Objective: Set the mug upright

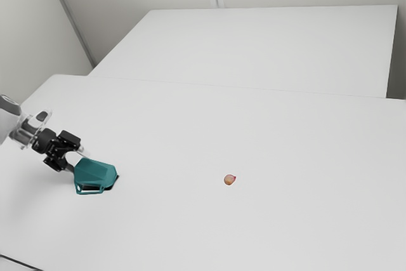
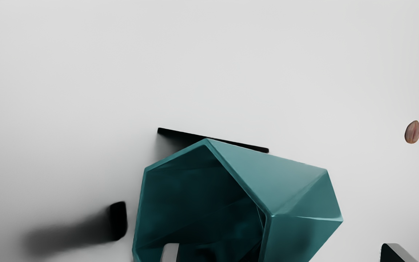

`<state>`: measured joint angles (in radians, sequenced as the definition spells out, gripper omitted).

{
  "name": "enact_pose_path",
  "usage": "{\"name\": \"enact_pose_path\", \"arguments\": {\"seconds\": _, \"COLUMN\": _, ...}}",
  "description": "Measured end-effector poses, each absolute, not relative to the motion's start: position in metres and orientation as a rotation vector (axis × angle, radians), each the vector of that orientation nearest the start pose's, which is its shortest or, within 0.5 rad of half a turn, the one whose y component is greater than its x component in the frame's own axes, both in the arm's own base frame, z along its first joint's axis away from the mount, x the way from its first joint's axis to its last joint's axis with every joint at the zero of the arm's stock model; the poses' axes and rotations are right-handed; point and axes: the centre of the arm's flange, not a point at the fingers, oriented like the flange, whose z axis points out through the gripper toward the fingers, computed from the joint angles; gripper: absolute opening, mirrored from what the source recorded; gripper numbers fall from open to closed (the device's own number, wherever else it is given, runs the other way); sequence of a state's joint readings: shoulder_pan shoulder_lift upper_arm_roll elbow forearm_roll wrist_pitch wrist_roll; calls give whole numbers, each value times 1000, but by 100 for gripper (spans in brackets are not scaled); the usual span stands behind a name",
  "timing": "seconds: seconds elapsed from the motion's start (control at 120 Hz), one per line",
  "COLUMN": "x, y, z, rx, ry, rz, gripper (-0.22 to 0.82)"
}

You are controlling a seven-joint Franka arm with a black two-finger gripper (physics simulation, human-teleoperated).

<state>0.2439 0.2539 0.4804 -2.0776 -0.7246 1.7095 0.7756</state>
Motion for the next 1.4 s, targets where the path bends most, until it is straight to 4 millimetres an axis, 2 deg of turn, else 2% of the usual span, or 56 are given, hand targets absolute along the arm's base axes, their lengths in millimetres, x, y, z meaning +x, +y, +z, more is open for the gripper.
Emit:
{"name": "enact_pose_path", "arguments": {"seconds": 0.183, "x": 429, "y": 285, "z": 291, "rx": 2288, "ry": 316, "rz": -18, "gripper": 60}}
{"name": "enact_pose_path", "arguments": {"seconds": 0.217, "x": 428, "y": 284, "z": 290, "rx": 2281, "ry": 309, "rz": -18, "gripper": 58}}
{"name": "enact_pose_path", "arguments": {"seconds": 0.392, "x": 427, "y": 281, "z": 296, "rx": 2265, "ry": 260, "rz": 9, "gripper": 14}}
{"name": "enact_pose_path", "arguments": {"seconds": 0.525, "x": 430, "y": 277, "z": 309, "rx": 2259, "ry": 208, "rz": 39, "gripper": -3}}
{"name": "enact_pose_path", "arguments": {"seconds": 0.683, "x": 433, "y": 269, "z": 319, "rx": 2256, "ry": 151, "rz": 61, "gripper": -12}}
{"name": "enact_pose_path", "arguments": {"seconds": 0.9, "x": 435, "y": 266, "z": 323, "rx": 2259, "ry": 113, "rz": 78, "gripper": -16}}
{"name": "enact_pose_path", "arguments": {"seconds": 1.025, "x": 444, "y": 251, "z": 349, "rx": 2271, "ry": 38, "rz": 121, "gripper": -17}}
{"name": "enact_pose_path", "arguments": {"seconds": 1.158, "x": 462, "y": 210, "z": 394, "rx": 2334, "ry": -124, "rz": 130, "gripper": -16}}
{"name": "enact_pose_path", "arguments": {"seconds": 1.4, "x": 520, "y": 140, "z": 460, "rx": 2674, "ry": -444, "rz": -13, "gripper": -18}}
